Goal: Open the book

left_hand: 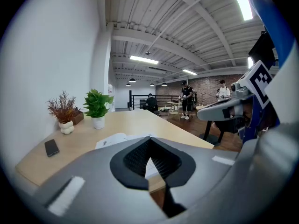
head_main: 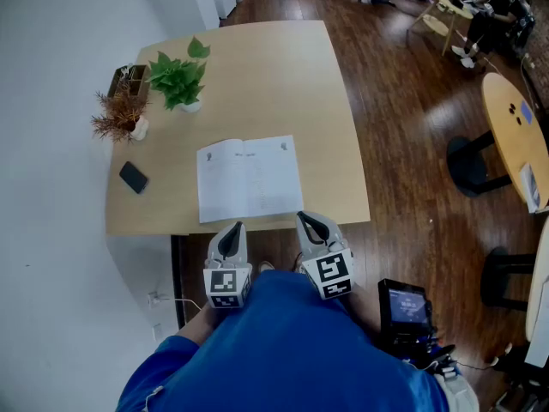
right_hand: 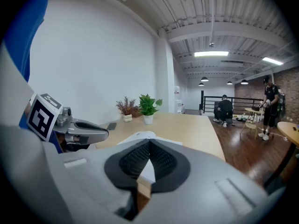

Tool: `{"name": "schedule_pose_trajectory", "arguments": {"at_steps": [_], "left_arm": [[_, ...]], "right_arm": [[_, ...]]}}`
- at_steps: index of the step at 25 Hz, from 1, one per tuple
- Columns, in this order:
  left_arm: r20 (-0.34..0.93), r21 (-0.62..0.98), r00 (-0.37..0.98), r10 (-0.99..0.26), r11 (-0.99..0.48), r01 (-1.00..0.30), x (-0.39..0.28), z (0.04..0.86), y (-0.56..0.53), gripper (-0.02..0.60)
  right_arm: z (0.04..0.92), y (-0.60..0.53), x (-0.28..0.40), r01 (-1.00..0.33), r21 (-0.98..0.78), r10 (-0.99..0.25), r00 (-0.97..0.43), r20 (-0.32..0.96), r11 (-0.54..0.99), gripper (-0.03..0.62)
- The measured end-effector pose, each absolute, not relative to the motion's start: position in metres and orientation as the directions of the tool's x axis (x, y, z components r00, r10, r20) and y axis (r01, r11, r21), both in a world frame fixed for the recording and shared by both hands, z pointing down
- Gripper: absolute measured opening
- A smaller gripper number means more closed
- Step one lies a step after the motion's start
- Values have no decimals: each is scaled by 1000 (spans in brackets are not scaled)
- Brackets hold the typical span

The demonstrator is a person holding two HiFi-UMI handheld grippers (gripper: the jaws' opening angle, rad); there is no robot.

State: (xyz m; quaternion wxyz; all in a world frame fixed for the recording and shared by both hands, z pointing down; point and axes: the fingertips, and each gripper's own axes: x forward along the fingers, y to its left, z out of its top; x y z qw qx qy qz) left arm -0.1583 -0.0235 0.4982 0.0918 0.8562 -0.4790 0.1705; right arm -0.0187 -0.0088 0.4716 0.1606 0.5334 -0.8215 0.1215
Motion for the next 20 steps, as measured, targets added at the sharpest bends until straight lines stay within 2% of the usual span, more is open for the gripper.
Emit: {"name": "schedule_pose_trajectory", "arguments": {"at_steps": [20], "left_arm": [[395,8,487,-779,-527,-850,-165,504,-21,6]], "right_arm": [[470,-9,-28,-916,-18,-841,-376,389,401,2]]}}
